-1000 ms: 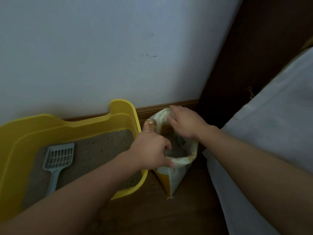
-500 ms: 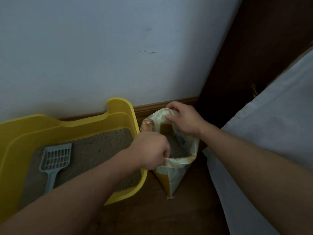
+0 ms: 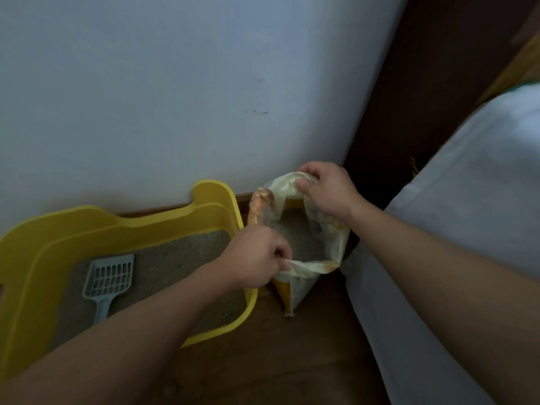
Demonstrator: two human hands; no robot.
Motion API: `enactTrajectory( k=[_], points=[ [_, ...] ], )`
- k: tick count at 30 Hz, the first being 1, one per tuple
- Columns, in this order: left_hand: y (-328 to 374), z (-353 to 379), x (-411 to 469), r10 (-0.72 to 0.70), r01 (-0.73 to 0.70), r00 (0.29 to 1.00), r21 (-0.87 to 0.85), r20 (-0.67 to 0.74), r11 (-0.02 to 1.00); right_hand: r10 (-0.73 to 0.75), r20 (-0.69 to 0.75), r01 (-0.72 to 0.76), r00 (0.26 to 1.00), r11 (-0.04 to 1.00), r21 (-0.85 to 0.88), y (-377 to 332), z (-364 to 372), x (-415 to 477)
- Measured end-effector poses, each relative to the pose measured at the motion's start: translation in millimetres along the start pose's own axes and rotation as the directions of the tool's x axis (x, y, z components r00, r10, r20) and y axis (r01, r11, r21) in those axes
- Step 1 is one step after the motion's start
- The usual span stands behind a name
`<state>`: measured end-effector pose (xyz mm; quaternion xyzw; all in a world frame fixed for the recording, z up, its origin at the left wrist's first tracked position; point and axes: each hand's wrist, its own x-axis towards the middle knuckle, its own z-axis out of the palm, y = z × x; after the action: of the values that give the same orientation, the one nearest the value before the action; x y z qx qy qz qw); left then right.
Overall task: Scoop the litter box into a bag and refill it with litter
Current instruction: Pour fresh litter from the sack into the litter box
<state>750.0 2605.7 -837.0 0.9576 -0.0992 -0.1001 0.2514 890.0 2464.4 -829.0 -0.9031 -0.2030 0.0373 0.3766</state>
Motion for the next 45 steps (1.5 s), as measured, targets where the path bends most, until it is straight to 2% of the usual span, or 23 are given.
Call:
enactTrajectory(
  k=[9,12,16,20,25,30,45],
  points=[
    [2.1,-36.0,-20.6,0.111,-0.117,0.951,-0.004,-0.288,0.993,-0.004,-0.123,-0.007,0.992,0.996,-0.092,-51.8,-48.0,-3.0],
    [-2.5,-43.4,-29.7,0.079,-0.079,0.938,0.012,-0.337,0.997,0.002,-0.131,-0.01,0.991,0.998,-0.067,-65.7,-55.7,-8.0],
    [-19.0,-47.6,-43.5,-0.031,0.003,0.93,-0.076,-0.366,0.997,-0.011,-0.123,0.005,0.992,0.999,-0.05,-88.7,-57.5,-12.7],
    [-28.5,-45.4,-60.4,-0.147,0.04,0.92,-0.286,-0.364,0.957,-0.005,-0.132,0.003,0.991,1.0,-0.018,-110.6,-52.7,-16.6],
    [-36.9,-44.6,-74.2,-0.237,0.092,0.911,-0.392,-0.339,0.915,0.029,-0.133,-0.028,0.991,1.0,0.007,-131.5,-43.3,-24.7],
    [-48.4,-40.1,-80.8,-0.29,0.126,0.913,-0.479,-0.286,0.869,0.054,-0.135,-0.046,0.989,0.997,0.059,-141.0,-34.1,-35.8],
    [-61.6,-22.3,-91.0,-0.373,0.152,0.903,-0.653,-0.214,0.742,-0.028,-0.089,0.039,0.996,0.991,0.124,-157.4,-8.3,-59.4]
  ],
)
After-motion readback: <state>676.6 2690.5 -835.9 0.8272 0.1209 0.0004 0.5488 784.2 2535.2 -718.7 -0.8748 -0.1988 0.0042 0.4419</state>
